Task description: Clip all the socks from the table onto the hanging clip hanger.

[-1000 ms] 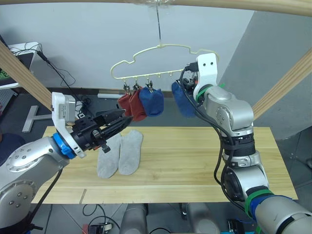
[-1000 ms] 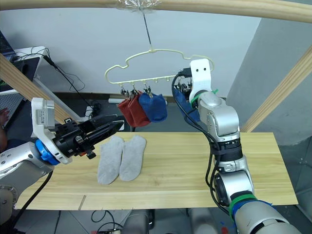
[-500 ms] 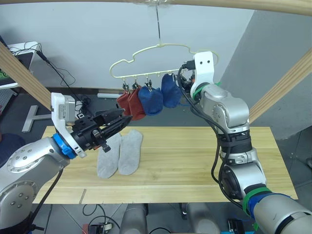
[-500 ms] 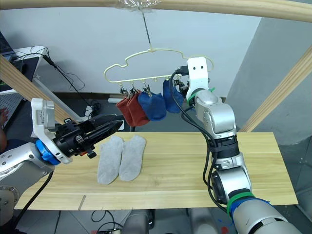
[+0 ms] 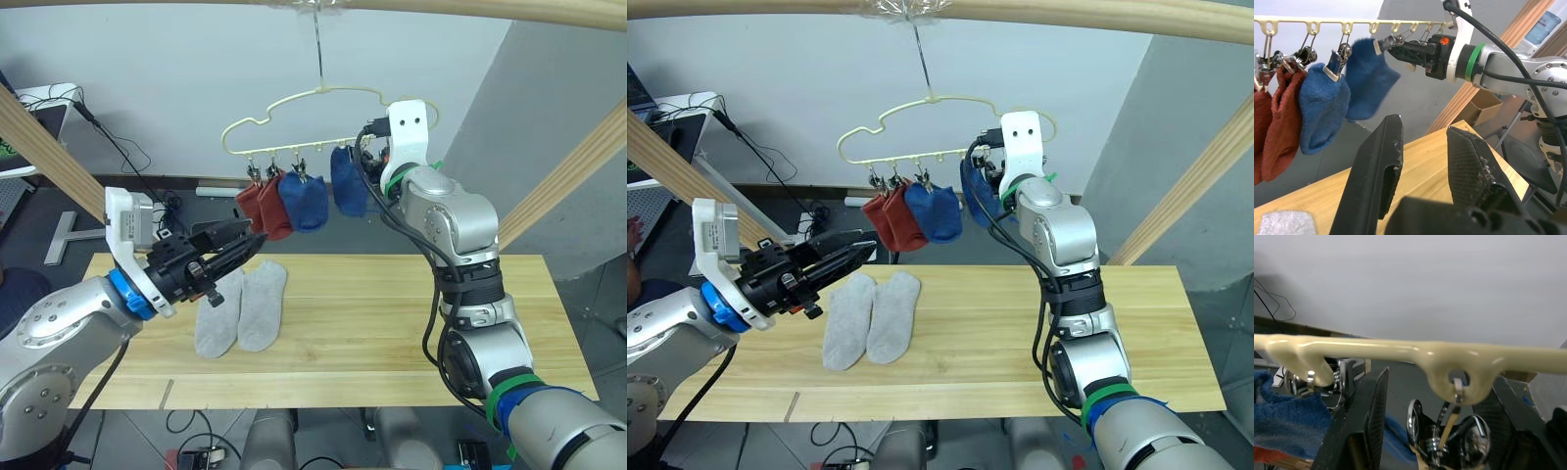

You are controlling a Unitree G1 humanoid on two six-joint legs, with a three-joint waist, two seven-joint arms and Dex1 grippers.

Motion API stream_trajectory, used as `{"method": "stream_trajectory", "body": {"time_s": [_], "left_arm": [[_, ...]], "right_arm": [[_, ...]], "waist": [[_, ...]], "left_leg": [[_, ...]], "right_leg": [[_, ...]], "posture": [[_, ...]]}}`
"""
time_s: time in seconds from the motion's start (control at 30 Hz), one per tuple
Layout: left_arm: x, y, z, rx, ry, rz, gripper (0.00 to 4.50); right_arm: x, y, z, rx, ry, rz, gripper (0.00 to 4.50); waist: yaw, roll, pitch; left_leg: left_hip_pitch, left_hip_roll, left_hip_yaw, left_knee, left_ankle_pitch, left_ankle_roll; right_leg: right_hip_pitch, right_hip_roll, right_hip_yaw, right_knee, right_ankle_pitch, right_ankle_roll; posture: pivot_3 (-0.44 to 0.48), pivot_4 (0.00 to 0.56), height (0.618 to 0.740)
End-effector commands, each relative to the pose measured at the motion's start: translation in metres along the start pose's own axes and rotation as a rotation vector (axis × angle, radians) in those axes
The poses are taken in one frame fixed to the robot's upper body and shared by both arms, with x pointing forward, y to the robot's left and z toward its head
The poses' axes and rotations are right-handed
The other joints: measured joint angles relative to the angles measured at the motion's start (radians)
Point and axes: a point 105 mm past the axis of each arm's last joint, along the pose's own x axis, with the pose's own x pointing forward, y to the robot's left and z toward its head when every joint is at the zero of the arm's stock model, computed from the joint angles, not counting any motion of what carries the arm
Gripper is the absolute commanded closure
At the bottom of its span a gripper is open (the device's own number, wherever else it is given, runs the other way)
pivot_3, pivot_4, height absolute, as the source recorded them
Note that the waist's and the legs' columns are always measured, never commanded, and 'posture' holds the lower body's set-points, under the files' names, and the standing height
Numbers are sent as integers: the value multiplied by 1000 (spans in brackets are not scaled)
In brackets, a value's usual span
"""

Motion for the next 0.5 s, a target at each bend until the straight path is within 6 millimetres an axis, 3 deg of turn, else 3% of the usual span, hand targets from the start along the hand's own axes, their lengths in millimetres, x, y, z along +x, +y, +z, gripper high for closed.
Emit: {"method": "stream_trajectory", "body": {"time_s": [0.03,0.4,0.5], "left_arm": [[0,-6,6,36,-28,-12,2773],[1,-5,6,39,-30,-10,2773],[1,-6,6,40,-28,-11,2819]], "right_arm": [[-5,-1,21,0,-76,-6,1989],[-6,1,22,4,-79,-6,1989],[-6,0,22,4,-78,-8,2539]], "waist": [[0,0,0],[0,0,0],[0,0,0]], "left_leg": [[0,0,0,0,0,0],[0,0,0,0,0,0],[0,0,0,0,0,0]], "right_leg": [[0,0,0,0,0,0],[0,0,0,0,0,0],[0,0,0,0,0,0]], "posture": [[-54,289,740],[-51,287,740],[-51,287,740]]}}
